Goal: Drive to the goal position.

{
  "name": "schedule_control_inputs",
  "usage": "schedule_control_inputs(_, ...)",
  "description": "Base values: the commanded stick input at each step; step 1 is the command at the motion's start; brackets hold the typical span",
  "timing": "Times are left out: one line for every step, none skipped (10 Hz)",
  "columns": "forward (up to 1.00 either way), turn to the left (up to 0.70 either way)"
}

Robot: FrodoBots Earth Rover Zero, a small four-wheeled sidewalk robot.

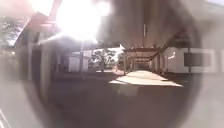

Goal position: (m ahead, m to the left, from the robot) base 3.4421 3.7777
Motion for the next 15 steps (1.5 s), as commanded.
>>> schedule_control_inputs(0.7,0.0)
schedule_control_inputs(0.7,0.0)
schedule_control_inputs(0.7,0.0)
schedule_control_inputs(0.7,0.0)
schedule_control_inputs(0.7,0.0)
schedule_control_inputs(0.7,0.0)
schedule_control_inputs(0.7,0.0)
schedule_control_inputs(0.7,0.0)
schedule_control_inputs(0.7,0.0)
schedule_control_inputs(0.7,0.0)
schedule_control_inputs(0.7,0.0)
schedule_control_inputs(0.7,-0.04)
schedule_control_inputs(0.7,-0.08)
schedule_control_inputs(0.7,-0.16)
schedule_control_inputs(0.7,-0.25)
